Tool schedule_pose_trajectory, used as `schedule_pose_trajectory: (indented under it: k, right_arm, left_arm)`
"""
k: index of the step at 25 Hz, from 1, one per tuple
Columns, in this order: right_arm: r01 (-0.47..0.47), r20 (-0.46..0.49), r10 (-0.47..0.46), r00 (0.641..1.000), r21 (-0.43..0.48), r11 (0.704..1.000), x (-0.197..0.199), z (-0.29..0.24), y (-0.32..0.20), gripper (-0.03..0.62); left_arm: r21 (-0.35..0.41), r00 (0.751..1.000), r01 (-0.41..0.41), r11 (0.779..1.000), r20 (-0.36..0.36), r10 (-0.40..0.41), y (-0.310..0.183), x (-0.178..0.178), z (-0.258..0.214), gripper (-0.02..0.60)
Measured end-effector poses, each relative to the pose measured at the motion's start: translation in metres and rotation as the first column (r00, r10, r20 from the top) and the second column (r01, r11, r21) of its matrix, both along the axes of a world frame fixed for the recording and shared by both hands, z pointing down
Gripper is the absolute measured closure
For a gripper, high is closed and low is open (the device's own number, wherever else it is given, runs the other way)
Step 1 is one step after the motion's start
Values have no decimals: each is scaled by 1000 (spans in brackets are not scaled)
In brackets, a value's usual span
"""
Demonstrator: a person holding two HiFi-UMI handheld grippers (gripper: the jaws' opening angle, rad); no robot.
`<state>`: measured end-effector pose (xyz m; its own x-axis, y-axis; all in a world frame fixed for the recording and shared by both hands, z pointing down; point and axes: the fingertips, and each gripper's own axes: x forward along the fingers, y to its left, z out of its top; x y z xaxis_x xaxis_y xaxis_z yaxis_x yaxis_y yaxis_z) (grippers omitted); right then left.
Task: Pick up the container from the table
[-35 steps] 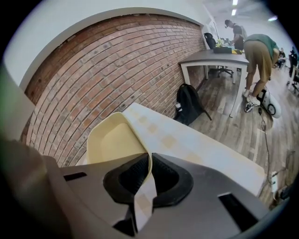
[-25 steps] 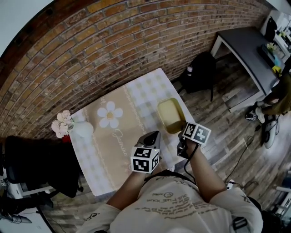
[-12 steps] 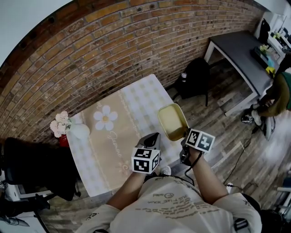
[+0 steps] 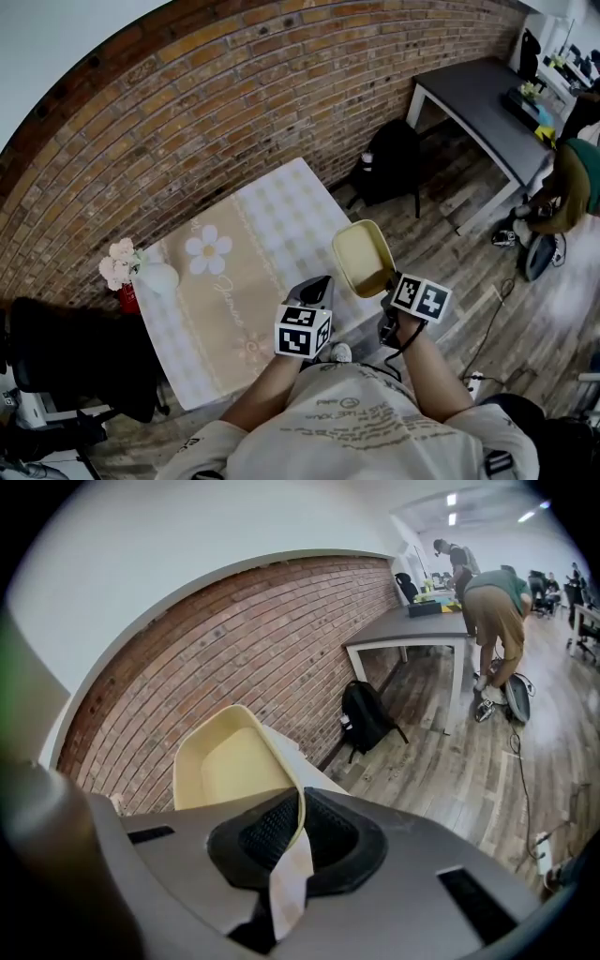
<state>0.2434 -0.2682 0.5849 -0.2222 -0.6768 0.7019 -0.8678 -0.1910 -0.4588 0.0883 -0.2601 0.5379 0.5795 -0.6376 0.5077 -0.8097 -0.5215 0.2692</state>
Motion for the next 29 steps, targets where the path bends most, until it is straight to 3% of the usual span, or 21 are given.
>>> schedule_pose_trajectory:
  k: [9, 29]
  right_arm:
    - [-16, 8, 16, 1000, 11, 1000, 21, 1, 12, 574]
    - [-12, 31, 12, 999, -1, 1000, 27, 8, 4, 572]
  left_arm:
    - [-4, 999, -31, 1000, 10, 31, 11, 21, 2, 578]
    - [-6, 999, -17, 1000, 29, 17, 1, 22, 4, 578]
